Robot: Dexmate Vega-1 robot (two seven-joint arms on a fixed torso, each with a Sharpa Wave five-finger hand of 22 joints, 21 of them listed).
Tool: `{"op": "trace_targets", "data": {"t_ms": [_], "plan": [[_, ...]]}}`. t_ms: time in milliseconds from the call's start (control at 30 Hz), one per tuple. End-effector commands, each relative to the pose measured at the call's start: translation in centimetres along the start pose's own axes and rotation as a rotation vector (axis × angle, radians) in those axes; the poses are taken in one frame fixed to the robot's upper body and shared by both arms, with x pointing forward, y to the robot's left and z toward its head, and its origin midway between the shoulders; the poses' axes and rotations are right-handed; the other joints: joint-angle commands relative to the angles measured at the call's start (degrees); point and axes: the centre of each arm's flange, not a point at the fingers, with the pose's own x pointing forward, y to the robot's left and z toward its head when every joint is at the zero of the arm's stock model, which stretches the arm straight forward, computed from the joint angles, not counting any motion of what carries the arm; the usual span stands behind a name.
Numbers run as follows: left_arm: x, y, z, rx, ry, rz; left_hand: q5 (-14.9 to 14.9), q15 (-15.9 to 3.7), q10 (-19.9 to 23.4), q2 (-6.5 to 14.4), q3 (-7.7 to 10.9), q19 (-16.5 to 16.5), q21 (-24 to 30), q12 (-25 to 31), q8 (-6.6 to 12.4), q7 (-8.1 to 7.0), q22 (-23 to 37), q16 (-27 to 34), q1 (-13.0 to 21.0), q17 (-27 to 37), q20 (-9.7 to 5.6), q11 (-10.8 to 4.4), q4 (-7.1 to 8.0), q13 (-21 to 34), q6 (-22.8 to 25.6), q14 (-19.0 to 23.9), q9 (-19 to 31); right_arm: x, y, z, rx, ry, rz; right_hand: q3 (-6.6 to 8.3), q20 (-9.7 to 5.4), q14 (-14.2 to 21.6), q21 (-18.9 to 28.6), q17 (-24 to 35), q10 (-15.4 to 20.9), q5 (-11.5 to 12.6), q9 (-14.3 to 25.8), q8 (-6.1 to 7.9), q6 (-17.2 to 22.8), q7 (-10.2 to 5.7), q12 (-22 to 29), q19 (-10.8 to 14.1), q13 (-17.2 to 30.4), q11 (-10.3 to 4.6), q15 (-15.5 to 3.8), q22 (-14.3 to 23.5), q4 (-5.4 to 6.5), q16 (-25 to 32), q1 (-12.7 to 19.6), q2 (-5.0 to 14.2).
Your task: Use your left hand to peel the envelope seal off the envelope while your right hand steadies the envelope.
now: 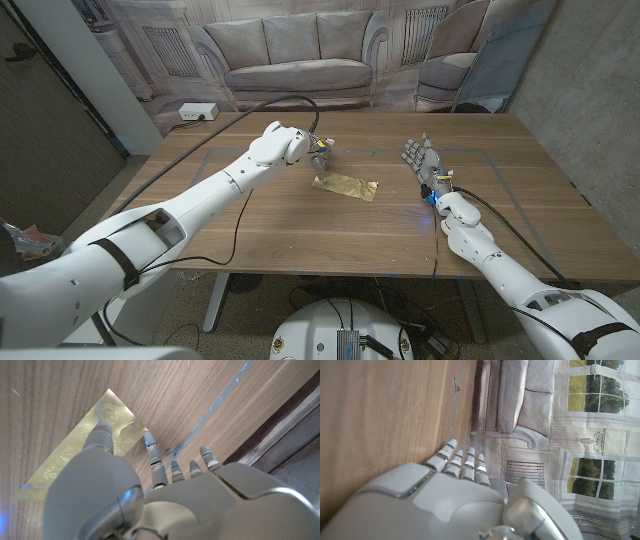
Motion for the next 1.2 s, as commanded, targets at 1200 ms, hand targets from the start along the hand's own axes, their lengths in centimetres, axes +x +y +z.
{"op": "trace_targets", "data": {"t_ms": [1200], "plan": [[-0.3, -2.0, 1.2, 0.207, 0.121, 0.193, -0.8, -4.99, 9.0, 1.4, -1.54, 1.9, 4.1, -2.7, 3.76, -0.85, -0.3, -1.1, 6.5, -0.3, -2.47, -4.96, 0.65, -0.1, -1.7, 7.4, -1.3, -0.1, -0.2, -0.2, -0.001, -0.023, -0.035, 0.56, -0.15, 1.5, 0.4, 0.1, 0.5, -0.2, 0.1, 0.36, 1.1, -0.04, -0.2, 1.2, 0.2, 0.02, 0.0, 0.2, -0.17, 0.3, -0.6, 0.1]]}}
